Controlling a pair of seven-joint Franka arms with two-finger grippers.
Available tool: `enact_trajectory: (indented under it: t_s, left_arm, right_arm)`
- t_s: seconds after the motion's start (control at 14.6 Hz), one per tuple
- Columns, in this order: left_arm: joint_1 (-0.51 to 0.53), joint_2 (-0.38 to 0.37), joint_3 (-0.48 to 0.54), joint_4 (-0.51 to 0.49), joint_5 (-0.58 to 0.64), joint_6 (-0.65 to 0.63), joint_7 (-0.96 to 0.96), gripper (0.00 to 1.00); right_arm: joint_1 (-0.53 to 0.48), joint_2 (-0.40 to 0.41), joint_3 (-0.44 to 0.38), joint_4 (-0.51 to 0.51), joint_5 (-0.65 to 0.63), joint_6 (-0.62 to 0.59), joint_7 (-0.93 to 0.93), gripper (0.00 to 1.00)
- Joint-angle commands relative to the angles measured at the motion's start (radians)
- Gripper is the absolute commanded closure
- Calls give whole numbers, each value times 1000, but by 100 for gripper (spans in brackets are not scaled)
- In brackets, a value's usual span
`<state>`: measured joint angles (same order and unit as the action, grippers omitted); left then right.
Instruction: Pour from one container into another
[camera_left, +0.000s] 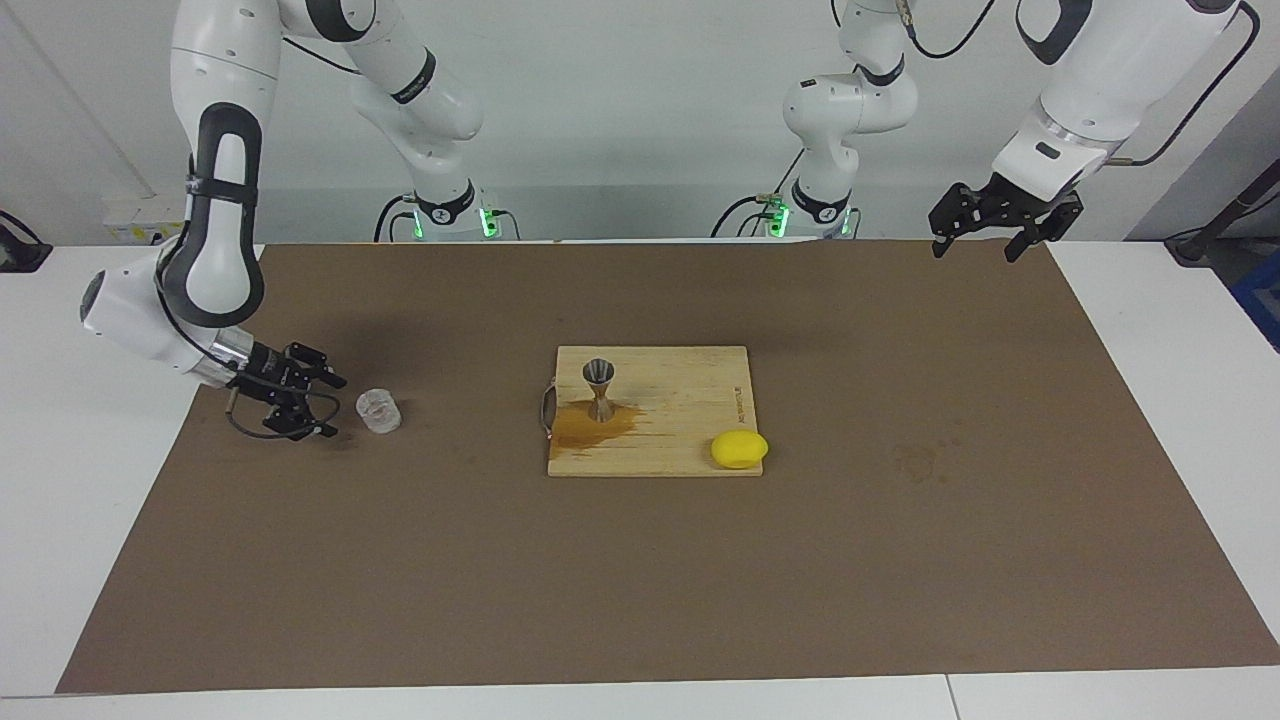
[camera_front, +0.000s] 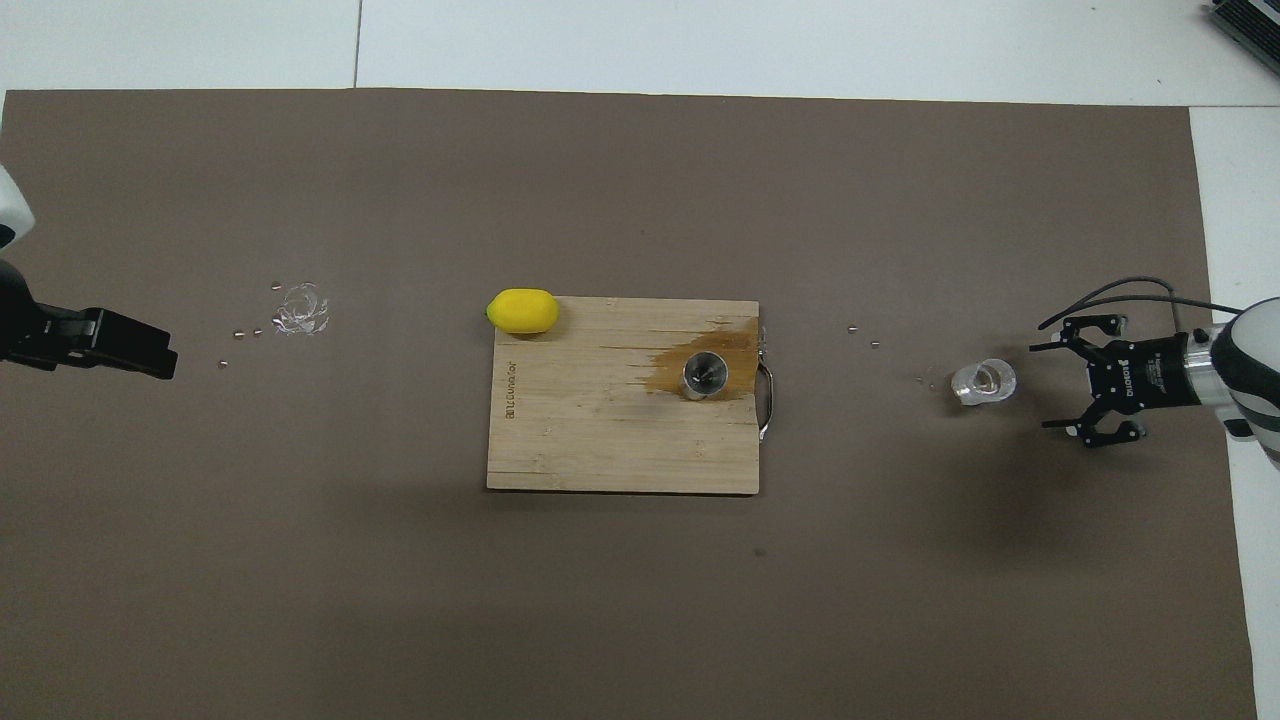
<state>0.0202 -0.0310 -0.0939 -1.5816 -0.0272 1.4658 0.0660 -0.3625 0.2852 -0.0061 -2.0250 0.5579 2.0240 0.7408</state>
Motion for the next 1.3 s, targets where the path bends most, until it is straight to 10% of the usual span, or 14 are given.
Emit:
enact_trajectory:
  t_s: [0.0,1.23]
  left_arm:
    - [6,-12,-7,-8,15,-5,1,0]
    - [6,-10,-7,-8,15,-5,1,0]
  right_arm:
    - [7,-89,17,-11,-126,-1,-23,0]
    - [392,-343,44,105,-555,-189,-443,0]
